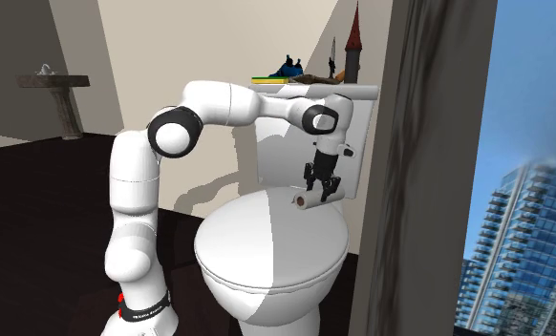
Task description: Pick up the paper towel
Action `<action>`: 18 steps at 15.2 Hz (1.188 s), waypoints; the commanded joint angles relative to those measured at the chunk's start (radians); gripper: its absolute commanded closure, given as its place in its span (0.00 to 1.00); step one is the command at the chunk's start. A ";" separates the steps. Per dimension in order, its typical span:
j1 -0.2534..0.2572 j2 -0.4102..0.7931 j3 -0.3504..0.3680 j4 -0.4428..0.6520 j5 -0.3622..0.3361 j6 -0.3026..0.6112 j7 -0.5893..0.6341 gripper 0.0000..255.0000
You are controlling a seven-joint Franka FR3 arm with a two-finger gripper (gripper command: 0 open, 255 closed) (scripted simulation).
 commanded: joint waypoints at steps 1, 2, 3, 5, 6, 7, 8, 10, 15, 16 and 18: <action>0.000 0.003 0.000 -0.002 -0.001 0.001 0.000 1.00; -0.001 0.003 0.000 0.012 -0.001 -0.013 0.001 1.00; -0.001 0.004 0.000 0.027 -0.001 -0.027 0.002 1.00; -0.001 0.007 -0.001 0.057 -0.001 -0.054 0.004 1.00; -0.001 0.008 -0.001 0.073 -0.001 -0.068 0.005 1.00; -0.002 0.010 -0.001 0.089 0.000 -0.083 0.006 1.00; -0.002 0.013 -0.001 0.106 0.000 -0.097 0.006 1.00; -0.002 0.018 -0.001 0.140 0.000 -0.126 0.008 1.00; -0.004 0.037 -0.001 0.235 0.001 -0.202 0.014 1.00; -0.004 0.042 -0.001 0.256 0.002 -0.218 0.015 1.00; -0.004 0.043 -0.001 0.259 0.002 -0.220 0.015 1.00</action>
